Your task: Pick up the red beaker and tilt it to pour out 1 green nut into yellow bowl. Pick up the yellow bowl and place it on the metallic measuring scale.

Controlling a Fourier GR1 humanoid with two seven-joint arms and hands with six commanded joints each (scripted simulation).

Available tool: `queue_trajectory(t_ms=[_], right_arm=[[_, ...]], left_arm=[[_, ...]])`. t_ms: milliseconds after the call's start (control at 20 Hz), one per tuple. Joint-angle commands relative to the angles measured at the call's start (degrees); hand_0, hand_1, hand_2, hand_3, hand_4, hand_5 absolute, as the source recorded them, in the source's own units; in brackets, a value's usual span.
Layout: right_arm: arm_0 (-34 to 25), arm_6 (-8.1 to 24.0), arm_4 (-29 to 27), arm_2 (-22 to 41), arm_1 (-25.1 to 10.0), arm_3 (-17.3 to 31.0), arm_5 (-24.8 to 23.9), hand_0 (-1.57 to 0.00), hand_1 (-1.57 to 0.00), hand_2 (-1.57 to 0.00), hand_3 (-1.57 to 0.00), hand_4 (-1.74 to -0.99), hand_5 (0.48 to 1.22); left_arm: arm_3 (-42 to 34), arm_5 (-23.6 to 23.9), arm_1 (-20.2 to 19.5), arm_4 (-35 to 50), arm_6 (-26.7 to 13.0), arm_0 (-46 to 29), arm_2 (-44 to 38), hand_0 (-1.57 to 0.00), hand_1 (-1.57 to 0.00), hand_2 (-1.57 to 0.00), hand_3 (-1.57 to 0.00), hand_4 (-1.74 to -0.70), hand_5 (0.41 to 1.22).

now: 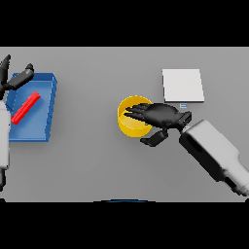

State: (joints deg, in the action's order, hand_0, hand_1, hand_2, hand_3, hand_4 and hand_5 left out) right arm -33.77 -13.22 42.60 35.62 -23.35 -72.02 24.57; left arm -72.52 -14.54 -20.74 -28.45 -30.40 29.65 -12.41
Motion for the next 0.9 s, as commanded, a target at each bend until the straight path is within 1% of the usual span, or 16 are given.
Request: queue_trajectory(t_ms=[0,50,100,150,250,300,350,400,450,550,600,650,700,750,800,850], right_arm=[[-0.26,0.29,0.16,0.44,0.49,0.24,0.34,0.00,0.00,0.00,0.00,-1.273,0.687],[-0.85,0.89,0.41,0.68,1.05,1.17,0.49,0.00,0.00,0.00,0.00,-1.277,0.692],[-1.21,0.38,0.38,0.80,0.76,1.98,0.99,0.00,0.00,0.00,0.00,-1.277,0.696],[-1.55,0.34,0.26,0.73,1.15,2.73,0.91,0.00,0.00,0.00,0.00,-1.279,0.699],[-1.44,-0.29,0.35,1.21,1.62,3.36,0.86,0.00,0.00,0.00,0.00,-1.285,0.706],[-1.60,-1.16,0.41,1.28,1.52,3.96,0.58,0.00,0.00,0.00,-0.02,-1.286,0.710],[-2.25,-1.33,0.89,1.43,1.84,5.26,-0.22,0.00,0.00,-0.01,-0.03,-1.286,0.712],[-2.11,-2.17,0.73,1.45,2.03,5.51,-0.58,0.00,0.00,-0.02,-0.04,-1.289,0.721],[-2.53,-1.86,0.48,1.14,2.46,6.24,-0.54,0.00,0.00,-0.03,-0.06,-1.293,0.738],[-2.53,-0.88,0.08,0.81,3.28,6.99,-0.42,0.00,-0.01,-0.08,-0.12,-1.333,0.800],[-2.76,-0.93,-0.10,0.71,3.36,7.00,-0.04,-0.07,-0.07,-0.14,-0.18,-1.365,0.838],[-2.72,-1.07,0.38,1.28,3.68,7.44,-0.14,-0.17,-0.14,-0.20,-0.24,-1.396,0.875],[-2.85,-2.12,0.69,1.58,3.46,7.48,-0.30,-0.32,-0.26,-0.29,-0.33,-1.436,0.944],[-2.44,-2.44,0.86,1.87,2.91,6.57,-0.05,-0.47,-0.38,-0.38,-0.42,-1.479,0.999],[-1.99,-2.62,0.98,1.99,2.27,5.74,0.13,-0.63,-0.51,-0.48,-0.65,-1.473,1.044],[-2.16,-2.84,1.13,2.05,2.23,5.89,0.05,-0.78,-0.65,-0.59,-0.83,-1.469,1.079]], left_arm=[[0.10,0.08,0.29,-0.07,-0.49,0.42,0.14,0.00,0.00,0.00,0.00,-0.80,0.723],[0.65,0.25,0.67,-0.19,-0.62,0.46,0.31,0.00,0.00,0.00,0.00,-0.80,0.723],[0.08,0.16,0.56,-0.22,-1.17,0.58,0.28,0.00,0.00,0.00,0.00,-0.80,0.723],[0.27,0.34,0.49,-0.42,-0.51,0.35,0.38,0.00,0.00,0.00,0.00,-0.79,0.725],[0.11,0.02,0.21,-0.36,-0.46,0.51,0.38,0.00,0.00,0.00,0.00,-0.79,0.728],[0.52,0.09,0.22,-0.36,-0.87,0.91,0.25,0.00,0.00,0.00,0.00,-0.79,0.728],[0.67,0.37,0.50,-0.58,-0.98,1.35,0.47,0.00,0.00,0.00,0.00,-0.79,0.728],[-0.06,-0.04,0.62,-0.30,-0.38,0.63,0.66,0.00,0.00,0.00,0.00,-0.79,0.729],[-1.27,-0.21,0.63,-0.06,-0.77,0.18,0.56,0.00,0.00,0.00,0.00,-0.79,0.730],[-2.08,-0.29,0.78,-0.12,-1.63,-0.50,0.61,0.00,0.00,0.00,0.00,-0.79,0.732],[-2.15,-0.56,0.38,0.06,-1.73,-0.52,0.32,0.00,0.00,0.00,0.00,-0.80,0.730],[-1.97,-0.13,0.85,-0.06,-1.95,-0.05,0.49,0.00,0.00,0.00,0.00,-0.80,0.730],[-2.38,-0.74,0.45,0.14,-1.82,-0.29,0.44,0.00,0.00,0.00,0.00,-0.79,0.729],[-2.31,-0.54,0.53,0.08,-1.17,-0.59,0.52,0.00,0.00,0.00,0.00,-0.79,0.729],[-2.11,-0.65,0.43,0.02,-1.71,0.02,0.52,0.00,0.00,0.00,0.00,-0.79,0.731],[-2.32,-0.86,0.38,0.03,-2.11,-0.14,0.52,0.00,0.00,0.00,0.00,-0.79,0.732]])
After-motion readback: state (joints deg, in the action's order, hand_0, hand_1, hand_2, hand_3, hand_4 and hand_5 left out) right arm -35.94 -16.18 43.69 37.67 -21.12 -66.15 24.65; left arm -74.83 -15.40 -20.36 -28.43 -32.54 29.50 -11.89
